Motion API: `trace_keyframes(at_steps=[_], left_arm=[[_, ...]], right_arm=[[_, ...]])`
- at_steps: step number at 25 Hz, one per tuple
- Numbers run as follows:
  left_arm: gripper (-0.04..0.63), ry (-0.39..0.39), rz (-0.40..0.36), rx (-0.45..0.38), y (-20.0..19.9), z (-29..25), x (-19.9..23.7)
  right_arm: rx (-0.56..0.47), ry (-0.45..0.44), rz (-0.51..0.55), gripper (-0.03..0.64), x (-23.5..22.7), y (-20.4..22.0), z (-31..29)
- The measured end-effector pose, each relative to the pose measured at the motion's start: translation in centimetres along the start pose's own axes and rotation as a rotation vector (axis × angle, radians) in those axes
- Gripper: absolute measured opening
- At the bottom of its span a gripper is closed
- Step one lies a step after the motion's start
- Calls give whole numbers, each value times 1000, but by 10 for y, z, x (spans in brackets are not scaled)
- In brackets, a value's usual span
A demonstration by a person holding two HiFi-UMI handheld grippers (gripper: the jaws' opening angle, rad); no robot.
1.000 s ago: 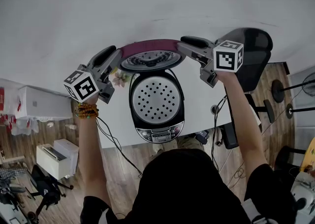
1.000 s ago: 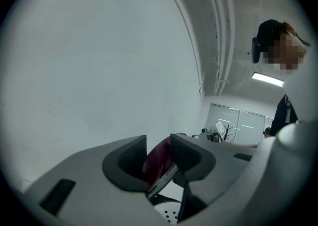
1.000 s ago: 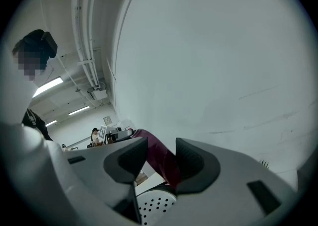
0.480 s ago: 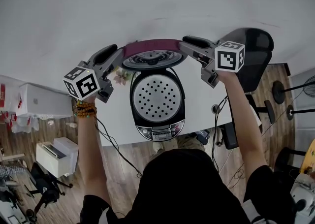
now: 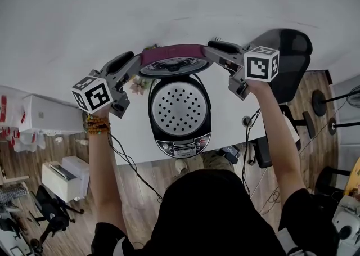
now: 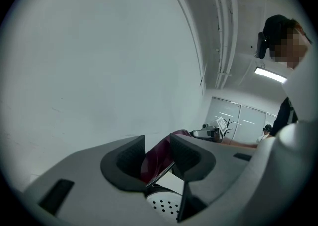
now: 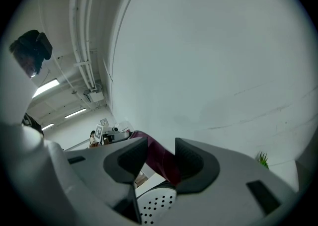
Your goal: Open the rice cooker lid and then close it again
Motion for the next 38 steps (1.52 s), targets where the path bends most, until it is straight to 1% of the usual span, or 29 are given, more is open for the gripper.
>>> trace_keyframes(at_steps=[2,11,18,24,38], left_arm=[[152,4,6,-5,2,1,-2],[152,-11,-19,-7,7,7,-12],[152,-17,-27,-13,14,14,-21],[152,-31,-30,-28,19,19,-26],[156,-39,-56,-43,35,32,-40]], right_arm=[[3,1,2,176,2,2,2],[22,20,-1,183,8,8,7],[15,7,9,187,14,16,14],[6,13,14,187,20,21,17],[29,30,48,187,34,38,26]])
Point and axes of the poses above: the fingertips, and each gripper's own axes: z backward along the fingers, x to its left, y out of its underside, the point moved 4 cm from there along z, backward along the fingers
